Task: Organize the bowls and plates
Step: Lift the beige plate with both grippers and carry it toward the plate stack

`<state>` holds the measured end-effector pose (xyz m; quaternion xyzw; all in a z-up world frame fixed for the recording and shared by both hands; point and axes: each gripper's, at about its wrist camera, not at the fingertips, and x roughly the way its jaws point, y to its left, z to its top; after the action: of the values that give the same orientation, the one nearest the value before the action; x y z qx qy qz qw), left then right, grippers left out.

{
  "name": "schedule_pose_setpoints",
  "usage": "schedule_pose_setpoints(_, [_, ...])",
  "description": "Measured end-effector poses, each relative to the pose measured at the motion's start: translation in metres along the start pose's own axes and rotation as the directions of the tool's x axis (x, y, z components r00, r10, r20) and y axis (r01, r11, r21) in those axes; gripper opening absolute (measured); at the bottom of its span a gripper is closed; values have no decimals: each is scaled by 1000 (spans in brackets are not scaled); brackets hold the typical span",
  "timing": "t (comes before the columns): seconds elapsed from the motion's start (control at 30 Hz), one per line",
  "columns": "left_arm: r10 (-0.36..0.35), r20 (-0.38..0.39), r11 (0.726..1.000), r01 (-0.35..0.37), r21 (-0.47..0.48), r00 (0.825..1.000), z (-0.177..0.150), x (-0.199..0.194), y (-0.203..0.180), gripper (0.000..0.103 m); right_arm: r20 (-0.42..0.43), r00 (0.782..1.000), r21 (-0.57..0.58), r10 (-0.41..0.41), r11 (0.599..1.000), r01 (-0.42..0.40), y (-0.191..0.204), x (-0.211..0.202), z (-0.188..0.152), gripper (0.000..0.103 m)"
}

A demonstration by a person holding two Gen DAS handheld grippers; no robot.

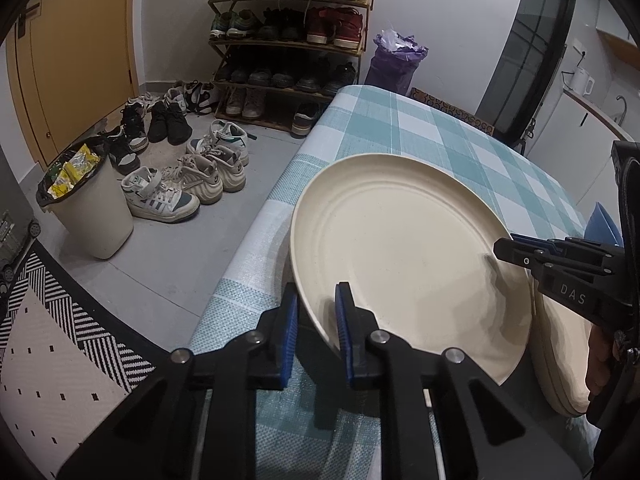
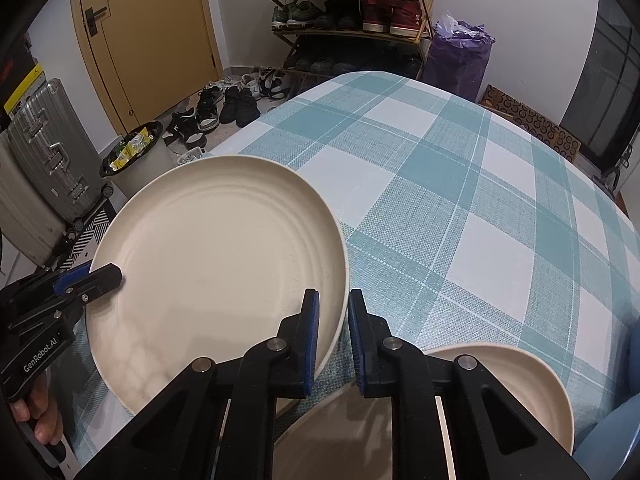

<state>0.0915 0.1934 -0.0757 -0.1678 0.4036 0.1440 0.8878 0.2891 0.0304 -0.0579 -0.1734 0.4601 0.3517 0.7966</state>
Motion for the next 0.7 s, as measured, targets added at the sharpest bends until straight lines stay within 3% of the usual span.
schedule_pose_setpoints(0.7, [-17,70,998,13,54,997,9,-31,-22,16,80,996,28,-27,999,25,-8,-46,-5,15])
